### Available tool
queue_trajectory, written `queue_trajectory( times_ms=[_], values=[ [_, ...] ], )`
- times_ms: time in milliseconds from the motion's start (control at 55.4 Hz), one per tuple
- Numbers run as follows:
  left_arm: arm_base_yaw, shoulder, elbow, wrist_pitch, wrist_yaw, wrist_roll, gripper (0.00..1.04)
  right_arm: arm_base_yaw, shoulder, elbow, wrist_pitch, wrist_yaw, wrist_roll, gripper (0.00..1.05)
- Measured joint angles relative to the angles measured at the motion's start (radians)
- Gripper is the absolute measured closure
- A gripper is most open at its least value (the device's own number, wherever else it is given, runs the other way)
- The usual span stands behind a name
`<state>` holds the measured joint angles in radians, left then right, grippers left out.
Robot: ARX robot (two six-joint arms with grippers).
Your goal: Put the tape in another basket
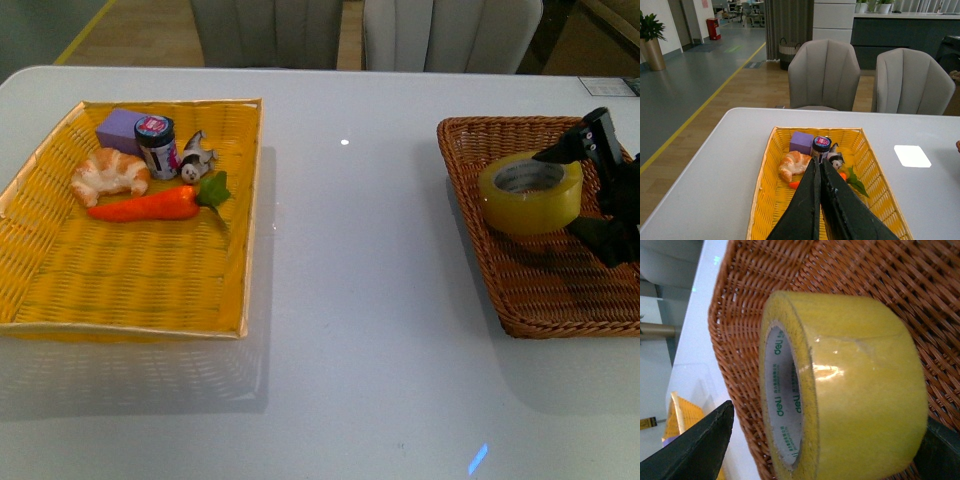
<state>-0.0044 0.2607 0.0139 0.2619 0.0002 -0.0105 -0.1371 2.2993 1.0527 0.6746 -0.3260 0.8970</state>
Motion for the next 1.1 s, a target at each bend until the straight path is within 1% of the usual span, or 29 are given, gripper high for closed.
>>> queue_trajectory(
  times_ms=[343,379,433,469,704,884,902,938,956,974,1011,1065,1101],
  values=[
    [0.0,-0.083,0.0,-0.084,0.0,0.0,1.03,-0.063,-0.258,-0.186,0.04,-0.034,-0.024,0.09],
    [0.0,-0.113,0.0,-0.119,0.0,0.0,1.03,-0.069,-0.282,-0.207,0.041,-0.037,-0.026,0.09],
    [0.0,-0.196,0.0,-0.232,0.0,0.0,1.03,-0.082,-0.333,-0.252,0.05,-0.045,-0.029,0.09],
    [0.0,-0.223,0.0,-0.251,0.0,0.0,1.03,-0.089,-0.359,-0.276,0.052,-0.049,-0.03,0.09],
    [0.001,-0.245,0.0,-0.262,0.0,0.0,1.03,-0.108,-0.691,-0.495,0.038,-0.039,-0.105,0.09],
    [0.001,-0.245,0.0,-0.262,0.0,0.0,1.03,-0.107,-1.013,-0.626,-0.059,-0.019,-0.142,0.09],
    [0.001,-0.245,0.0,-0.262,0.0,0.0,1.03,-0.104,-1.031,-0.637,-0.053,-0.004,-0.158,0.1],
    [0.001,-0.245,0.0,-0.262,0.0,0.0,1.03,-0.09,-1.052,-0.674,0.047,0.048,-0.25,0.16],
    [0.001,-0.245,0.0,-0.262,0.0,0.0,1.03,-0.084,-1.06,-0.693,0.101,0.087,-0.325,0.19],
    [0.001,-0.245,0.0,-0.262,0.0,0.0,1.03,-0.081,-1.064,-0.704,0.127,0.099,-0.358,0.21],
    [0.001,-0.245,0.0,-0.262,0.0,0.0,1.03,-0.069,-1.079,-0.741,0.201,0.128,-0.483,0.28],
    [0.001,-0.245,0.0,-0.262,0.0,0.0,1.03,-0.049,-1.116,-0.785,0.23,0.148,-0.649,0.39],
    [0.001,-0.245,0.0,-0.262,0.0,0.0,1.03,-0.04,-1.135,-0.803,0.23,0.155,-0.7,0.44]
  ],
)
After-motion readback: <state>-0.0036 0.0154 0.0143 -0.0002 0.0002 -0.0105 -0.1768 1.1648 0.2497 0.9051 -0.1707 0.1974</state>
